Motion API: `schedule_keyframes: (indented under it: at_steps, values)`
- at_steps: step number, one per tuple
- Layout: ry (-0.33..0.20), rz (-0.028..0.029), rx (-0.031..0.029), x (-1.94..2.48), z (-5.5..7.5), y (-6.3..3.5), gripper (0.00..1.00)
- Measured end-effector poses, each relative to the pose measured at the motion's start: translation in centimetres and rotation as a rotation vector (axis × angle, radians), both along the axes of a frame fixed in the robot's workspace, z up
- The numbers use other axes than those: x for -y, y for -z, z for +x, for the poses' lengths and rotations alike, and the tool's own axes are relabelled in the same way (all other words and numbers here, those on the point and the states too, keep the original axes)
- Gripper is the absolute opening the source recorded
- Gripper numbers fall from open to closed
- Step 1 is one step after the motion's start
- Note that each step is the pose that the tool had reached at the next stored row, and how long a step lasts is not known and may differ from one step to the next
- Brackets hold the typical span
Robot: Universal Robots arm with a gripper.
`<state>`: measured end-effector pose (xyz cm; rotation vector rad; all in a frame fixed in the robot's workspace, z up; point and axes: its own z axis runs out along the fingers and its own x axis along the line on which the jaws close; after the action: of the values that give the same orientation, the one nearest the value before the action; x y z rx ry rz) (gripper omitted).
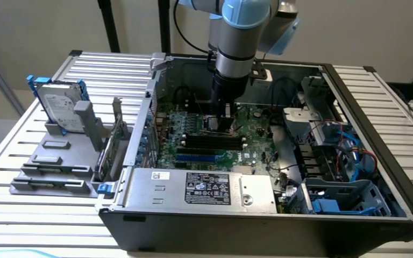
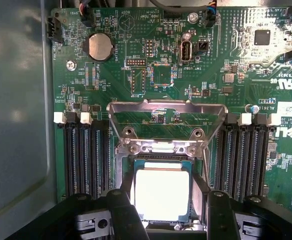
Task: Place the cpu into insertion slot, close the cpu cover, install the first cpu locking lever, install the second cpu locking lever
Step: 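Place the cpu into insertion slot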
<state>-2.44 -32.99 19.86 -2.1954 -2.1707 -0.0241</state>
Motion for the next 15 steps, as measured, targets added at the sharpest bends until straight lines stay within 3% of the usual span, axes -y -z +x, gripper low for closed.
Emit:
schedule_keyframes:
  at_steps: [4, 5, 8, 15]
  values:
    - [0.0, -0.0002, -0.0001, 0.01, 0.0, 0.0, 0.56]
    - [0.0, -0.0001, 0.0, 0.0, 0.0, 0.0, 0.62]
    - [0.0, 0.0001, 0.0001, 0.0, 0.0, -0.07, 0.62]
    - [0.0, 0.0, 0.0, 0.05, -0.1, -2.6, 0.6]
